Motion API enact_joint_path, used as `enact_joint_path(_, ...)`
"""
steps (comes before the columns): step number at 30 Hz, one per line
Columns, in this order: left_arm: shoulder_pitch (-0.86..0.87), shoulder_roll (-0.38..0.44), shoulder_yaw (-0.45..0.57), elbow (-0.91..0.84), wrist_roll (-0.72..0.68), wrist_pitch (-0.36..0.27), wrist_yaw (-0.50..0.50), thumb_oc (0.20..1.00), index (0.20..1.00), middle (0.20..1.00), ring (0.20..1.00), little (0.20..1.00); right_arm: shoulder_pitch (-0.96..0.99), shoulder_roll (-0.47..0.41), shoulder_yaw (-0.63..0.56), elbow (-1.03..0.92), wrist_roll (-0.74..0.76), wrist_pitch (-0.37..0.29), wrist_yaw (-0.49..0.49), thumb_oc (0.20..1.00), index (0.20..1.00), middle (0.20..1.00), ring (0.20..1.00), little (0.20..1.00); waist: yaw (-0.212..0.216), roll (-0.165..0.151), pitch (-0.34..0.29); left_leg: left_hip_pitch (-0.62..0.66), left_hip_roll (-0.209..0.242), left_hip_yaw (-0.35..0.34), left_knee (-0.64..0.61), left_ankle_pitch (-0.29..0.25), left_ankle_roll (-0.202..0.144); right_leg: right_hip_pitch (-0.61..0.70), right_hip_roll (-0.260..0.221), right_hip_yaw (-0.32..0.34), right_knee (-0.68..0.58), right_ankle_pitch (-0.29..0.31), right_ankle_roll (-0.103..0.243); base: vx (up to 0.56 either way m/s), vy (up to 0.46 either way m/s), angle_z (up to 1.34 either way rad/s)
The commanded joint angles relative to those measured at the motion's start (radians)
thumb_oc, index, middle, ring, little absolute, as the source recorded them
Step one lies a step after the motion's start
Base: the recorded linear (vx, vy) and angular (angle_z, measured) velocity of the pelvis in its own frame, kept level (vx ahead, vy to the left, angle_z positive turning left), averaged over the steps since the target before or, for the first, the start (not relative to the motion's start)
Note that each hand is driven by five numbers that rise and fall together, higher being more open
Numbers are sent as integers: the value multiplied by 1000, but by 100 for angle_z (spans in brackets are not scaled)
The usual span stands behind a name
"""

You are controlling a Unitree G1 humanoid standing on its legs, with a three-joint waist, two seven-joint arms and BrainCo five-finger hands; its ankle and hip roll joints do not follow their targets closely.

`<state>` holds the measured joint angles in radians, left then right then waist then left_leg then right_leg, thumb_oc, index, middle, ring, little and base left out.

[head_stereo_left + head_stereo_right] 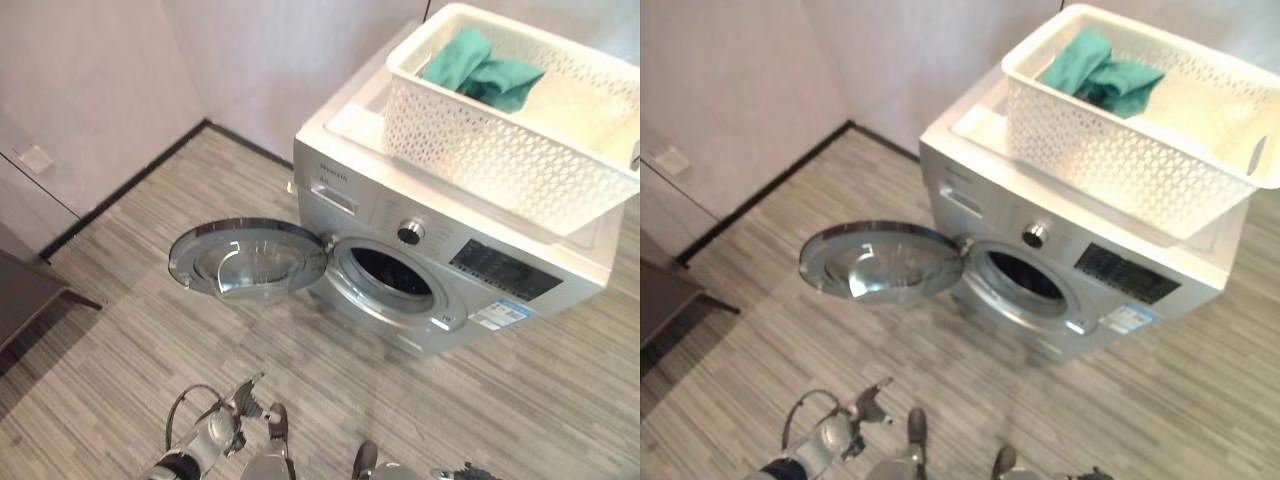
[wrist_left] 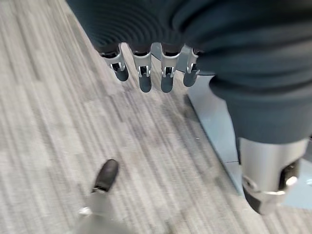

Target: Grab the laundry basket,head to the washer,open it,put in the laundry and shut it.

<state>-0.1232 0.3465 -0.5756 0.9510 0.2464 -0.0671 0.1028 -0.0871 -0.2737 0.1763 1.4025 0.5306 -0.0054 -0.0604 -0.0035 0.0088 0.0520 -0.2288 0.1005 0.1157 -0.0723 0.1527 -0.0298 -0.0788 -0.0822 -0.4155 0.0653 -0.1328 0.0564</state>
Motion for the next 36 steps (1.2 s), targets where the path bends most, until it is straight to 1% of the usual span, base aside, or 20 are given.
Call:
enact_joint_path(1,14,-33,122,88,24,-37,38,1000,1000,1000,1000,1000,6,-64,-64,-17,-157,-32,25,1000,1000,1000,1000,1000,-4,-6,27,74,-31,32,-8,-65,-37,59,26,15,-26,-29,4,84,52,-10)
enact_joint_path(3,60,-45,180,145,21,-39,49,1000,1000,1000,1000,1000,39,-74,-82,-14,-210,-32,24,1000,1000,1000,1000,1000,-10,-5,3,106,-33,46,-15,-73,-38,90,22,31,-60,1,20,50,61,-19)
enact_joint_path(5,72,-50,195,163,16,-39,51,1000,1000,1000,1000,1000,46,-80,-87,-14,-219,-32,26,1000,1000,1000,1000,1000,-10,-4,-5,113,-33,50,-15,-77,-38,98,20,37,-70,9,23,22,34,-20)
enact_joint_path(7,97,-61,253,212,-12,-35,54,1000,1000,1000,1000,1000,71,-90,-95,-1,-271,-24,30,1000,1000,1000,1000,1000,-14,-3,-26,131,-33,63,-15,-89,-39,117,15,54,-102,34,38,26,28,-11)
enact_joint_path(8,98,-61,253,212,-12,-35,54,1000,1000,1000,1000,1000,71,-90,-94,-1,-272,-24,30,1000,1000,1000,1000,1000,-14,-3,-26,132,-33,64,-15,-89,-39,118,15,55,-103,35,38,-37,30,-14)
enact_joint_path(9,104,-65,271,221,-23,-35,53,1000,1000,1000,1000,1000,75,-96,-98,6,-285,-21,29,1000,1000,1000,1000,1000,-13,-1,-30,126,-32,74,-15,-73,-31,114,14,45,-112,58,36,-58,18,-17)
enact_joint_path(10,104,-65,271,221,-23,-35,53,1000,1000,1000,1000,1000,75,-96,-98,6,-285,-21,29,1000,1000,1000,1000,1000,-13,-1,-30,126,-32,74,-15,-73,-31,114,14,45,-112,58,36,-38,25,-20)
enact_joint_path(11,112,-72,283,240,-32,-35,48,1000,1000,1000,1000,1000,74,-93,-79,4,-323,-16,40,1000,1000,1000,1000,1000,-12,0,-41,137,-37,70,-15,-80,-30,128,8,50,-125,68,39,21,7,-15)
enact_joint_path(14,117,-73,276,240,-25,-36,42,1000,1000,1000,1000,1000,88,-72,-49,-7,-360,-12,41,1000,1000,1000,1000,1000,-15,2,-45,146,-40,68,-15,-85,-29,134,7,54,-125,67,39,7,4,-3)
enact_joint_path(16,120,-71,289,248,-30,-36,40,1000,1000,1000,1000,1000,95,-109,-97,24,-349,-6,28,1000,1000,1000,1000,1000,-20,2,-50,152,-42,65,-15,-90,-29,141,6,58,-127,70,39,16,4,-1)
enact_joint_path(17,117,-69,294,248,-37,-34,41,1000,1000,1000,1000,1000,86,-118,-89,27,-355,-5,29,1000,1000,1000,1000,1000,-18,2,-51,155,-42,64,-15,-91,-28,143,7,60,-127,69,38,0,0,0)
enact_joint_path(19,113,-74,289,234,-45,-37,44,1000,1000,1000,1000,1000,76,-61,-37,-5,-363,-11,35,1000,1000,1000,1000,1000,-15,4,-49,156,-43,60,-15,-92,-26,145,7,61,-126,66,36,0,0,0)
enact_joint_path(20,115,-78,291,235,-46,-37,46,1000,1000,1000,1000,1000,83,-53,-50,-5,-354,-13,27,1000,1000,1000,1000,1000,-18,4,-50,158,-43,59,-15,-94,-26,146,7,62,-127,66,37,0,0,0)
enact_joint_path(22,117,-82,299,243,-53,-36,50,1000,1000,1000,1000,1000,92,-63,-99,13,-312,-14,18,1000,1000,1000,1000,1000,-23,4,-55,161,-43,59,-15,-96,-25,146,8,68,-129,68,38,17,1,-1)
enact_joint_path(23,118,-82,309,251,-60,-36,48,1000,1000,1000,1000,1000,104,-85,-141,34,-290,-13,7,1000,1000,1000,1000,1000,-29,2,-58,165,-44,62,-15,-100,-25,149,7,72,-134,73,40,0,0,0)
enact_joint_path(32,117,-80,302,256,-58,-39,42,1000,1000,1000,1000,1000,79,-185,-161,28,-326,-14,-20,1000,1000,1000,1000,1000,-31,-7,-61,165,-43,64,-15,-110,-23,146,4,90,-146,86,47,0,0,0)
enact_joint_path(33,115,-79,299,258,-57,-39,42,1000,1000,1000,1000,1000,74,-189,-156,25,-334,-13,-20,1000,1000,1000,1000,1000,-30,-7,-60,165,-44,63,-15,-110,-23,146,4,90,-146,86,48,0,0,0)
enact_joint_path(34,113,-83,327,266,-70,-45,51,1000,1000,1000,1000,1000,205,-167,-184,1,-356,-39,2,1000,1000,1000,1000,1000,-51,-5,-52,167,-42,75,-15,-111,-24,140,3,99,-143,88,50,0,0,0)
enact_joint_path(35,108,-83,317,277,-72,-41,51,1000,1000,1000,1000,1000,163,-164,-167,31,-343,-22,-24,1000,1000,1000,1000,1000,-48,-5,-49,167,-43,75,-15,-114,-22,141,2,99,-146,90,50,-29,28,4)
enact_joint_path(36,110,-85,315,266,-66,-43,54,1000,1000,1000,1000,1000,128,-157,-157,27,-353,-32,-35,1000,1000,1000,1000,1000,-43,-4,-48,167,-44,72,-15,-115,-21,142,1,98,-145,91,50,-7,21,-8)
